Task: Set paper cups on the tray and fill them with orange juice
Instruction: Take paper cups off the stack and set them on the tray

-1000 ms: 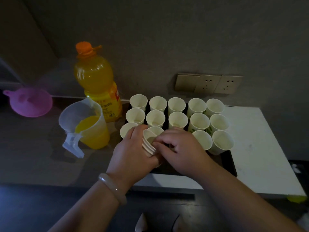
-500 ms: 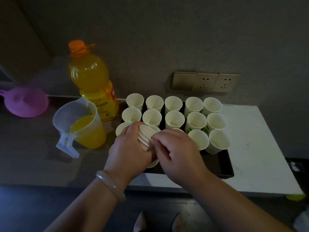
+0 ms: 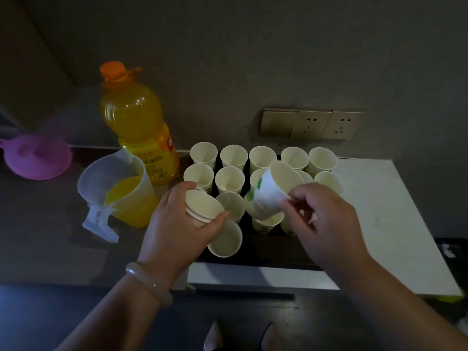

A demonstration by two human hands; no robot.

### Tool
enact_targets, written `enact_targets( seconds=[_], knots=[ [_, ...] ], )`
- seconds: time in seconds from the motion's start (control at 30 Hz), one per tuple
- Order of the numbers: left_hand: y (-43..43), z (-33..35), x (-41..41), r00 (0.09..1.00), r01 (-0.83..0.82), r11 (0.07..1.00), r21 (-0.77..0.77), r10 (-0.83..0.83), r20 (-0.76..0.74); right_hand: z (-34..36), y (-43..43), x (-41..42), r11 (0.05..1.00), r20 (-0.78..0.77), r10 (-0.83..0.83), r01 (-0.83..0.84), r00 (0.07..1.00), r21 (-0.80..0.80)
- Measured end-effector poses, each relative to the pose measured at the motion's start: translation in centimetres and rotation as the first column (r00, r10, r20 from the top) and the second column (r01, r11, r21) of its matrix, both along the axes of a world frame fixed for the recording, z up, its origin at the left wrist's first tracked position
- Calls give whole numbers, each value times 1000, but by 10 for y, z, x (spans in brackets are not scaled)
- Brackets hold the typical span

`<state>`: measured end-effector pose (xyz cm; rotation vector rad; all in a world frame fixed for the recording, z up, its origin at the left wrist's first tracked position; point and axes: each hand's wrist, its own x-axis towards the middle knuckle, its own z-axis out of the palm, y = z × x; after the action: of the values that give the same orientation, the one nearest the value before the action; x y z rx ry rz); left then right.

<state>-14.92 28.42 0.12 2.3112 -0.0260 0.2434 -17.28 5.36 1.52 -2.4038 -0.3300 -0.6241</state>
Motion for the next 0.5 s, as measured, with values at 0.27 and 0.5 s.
enact_targets(
  seconds=[0.27,0.5],
  knots=[
    [-2,0,-1,1000,17,1000,12,-17,14,-52,-25,-34,944,-35,218,-220,975,-246],
    [-8,-2,-4,999,43,999,19,-43,13,-83,-25,-26,895,-43,270,-267,962,-357]
  ],
)
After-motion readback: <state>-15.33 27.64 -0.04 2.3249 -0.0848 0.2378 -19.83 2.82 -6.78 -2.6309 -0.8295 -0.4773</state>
